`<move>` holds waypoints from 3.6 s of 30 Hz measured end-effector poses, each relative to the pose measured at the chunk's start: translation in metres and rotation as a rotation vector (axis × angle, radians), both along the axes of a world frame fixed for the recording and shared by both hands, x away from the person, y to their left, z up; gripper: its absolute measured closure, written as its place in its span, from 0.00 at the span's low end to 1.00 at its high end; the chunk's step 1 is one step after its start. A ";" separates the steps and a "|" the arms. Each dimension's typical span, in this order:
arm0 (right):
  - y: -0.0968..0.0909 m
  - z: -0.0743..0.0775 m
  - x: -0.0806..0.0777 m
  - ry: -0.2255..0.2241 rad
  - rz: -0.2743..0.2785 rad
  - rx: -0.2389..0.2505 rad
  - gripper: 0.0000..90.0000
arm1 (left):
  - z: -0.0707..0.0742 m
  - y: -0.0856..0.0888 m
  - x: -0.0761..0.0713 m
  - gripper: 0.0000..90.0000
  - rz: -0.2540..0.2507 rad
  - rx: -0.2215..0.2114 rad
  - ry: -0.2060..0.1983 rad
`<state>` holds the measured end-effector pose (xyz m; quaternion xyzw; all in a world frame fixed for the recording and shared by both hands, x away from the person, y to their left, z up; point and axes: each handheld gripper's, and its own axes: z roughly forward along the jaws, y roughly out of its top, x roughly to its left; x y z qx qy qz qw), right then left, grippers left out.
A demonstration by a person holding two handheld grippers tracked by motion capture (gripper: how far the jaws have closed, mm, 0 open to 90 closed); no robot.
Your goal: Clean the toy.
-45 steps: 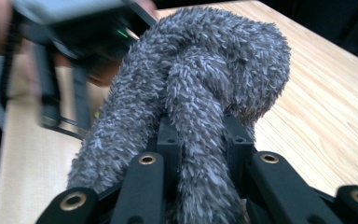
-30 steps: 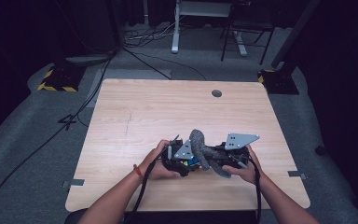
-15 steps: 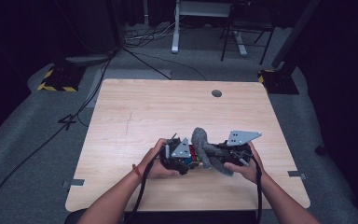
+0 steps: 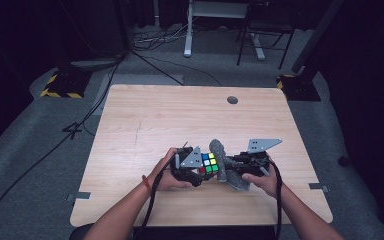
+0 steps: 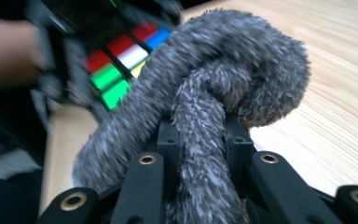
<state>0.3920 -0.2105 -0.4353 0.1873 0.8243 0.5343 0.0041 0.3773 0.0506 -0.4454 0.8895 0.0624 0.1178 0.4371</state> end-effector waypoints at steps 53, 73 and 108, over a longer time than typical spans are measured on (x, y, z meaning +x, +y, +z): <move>0.003 0.018 -0.013 -0.105 0.054 0.005 0.83 | -0.005 0.000 0.004 0.35 0.000 0.005 0.040; -0.002 0.002 0.001 -0.037 -0.021 -0.130 0.83 | 0.003 0.007 0.001 0.37 0.017 -0.064 0.011; 0.003 0.006 -0.010 -0.065 0.056 -0.107 0.84 | -0.010 -0.004 0.001 0.32 -0.046 0.006 0.113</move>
